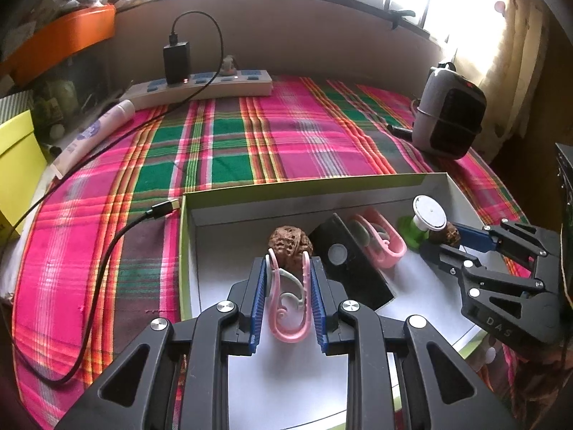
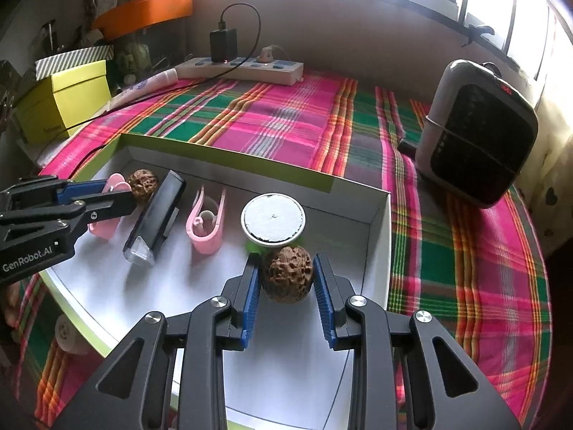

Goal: Organize objects
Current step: 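Carry the pink clip and walnut over the white tray with both tools, then lower the pink clip and walnut into the tray and open both tools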

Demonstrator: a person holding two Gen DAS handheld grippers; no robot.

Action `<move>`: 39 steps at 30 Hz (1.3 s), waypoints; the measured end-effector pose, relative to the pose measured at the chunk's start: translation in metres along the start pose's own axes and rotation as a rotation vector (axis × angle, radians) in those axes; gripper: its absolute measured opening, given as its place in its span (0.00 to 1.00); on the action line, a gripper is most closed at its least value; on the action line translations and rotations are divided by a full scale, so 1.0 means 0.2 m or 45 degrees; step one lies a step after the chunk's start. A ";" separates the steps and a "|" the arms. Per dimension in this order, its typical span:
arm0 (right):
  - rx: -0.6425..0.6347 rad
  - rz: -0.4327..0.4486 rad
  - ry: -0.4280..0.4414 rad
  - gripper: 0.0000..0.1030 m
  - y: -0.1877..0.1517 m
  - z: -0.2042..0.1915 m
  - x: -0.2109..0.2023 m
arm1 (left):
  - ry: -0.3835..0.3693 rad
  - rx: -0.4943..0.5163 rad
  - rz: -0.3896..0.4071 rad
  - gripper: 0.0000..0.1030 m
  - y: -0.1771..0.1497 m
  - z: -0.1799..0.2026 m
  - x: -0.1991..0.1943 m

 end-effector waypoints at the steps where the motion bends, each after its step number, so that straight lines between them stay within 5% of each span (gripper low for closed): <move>1: -0.001 0.003 0.001 0.29 0.00 0.00 0.00 | 0.002 0.005 0.000 0.21 0.00 0.00 0.00; 10: -0.006 0.010 -0.005 0.31 0.00 0.00 0.00 | 0.003 0.004 0.002 0.25 0.00 0.00 0.00; 20: 0.011 0.034 0.001 0.46 0.00 -0.01 -0.03 | 0.005 -0.008 0.010 0.35 -0.01 0.00 -0.01; 39: 0.112 0.082 0.024 0.47 -0.05 0.01 -0.17 | 0.017 -0.017 0.060 0.47 -0.09 0.05 -0.17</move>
Point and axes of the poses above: each gripper's, at about its wrist camera, not at the fingertips, and x roughly the way its jaws point, z to its right, y to its top, the point moved 3 cm from there along x, roughly the way its jaws point, and after that the axes turned 5 degrees about -y, right-handed, at the moved point
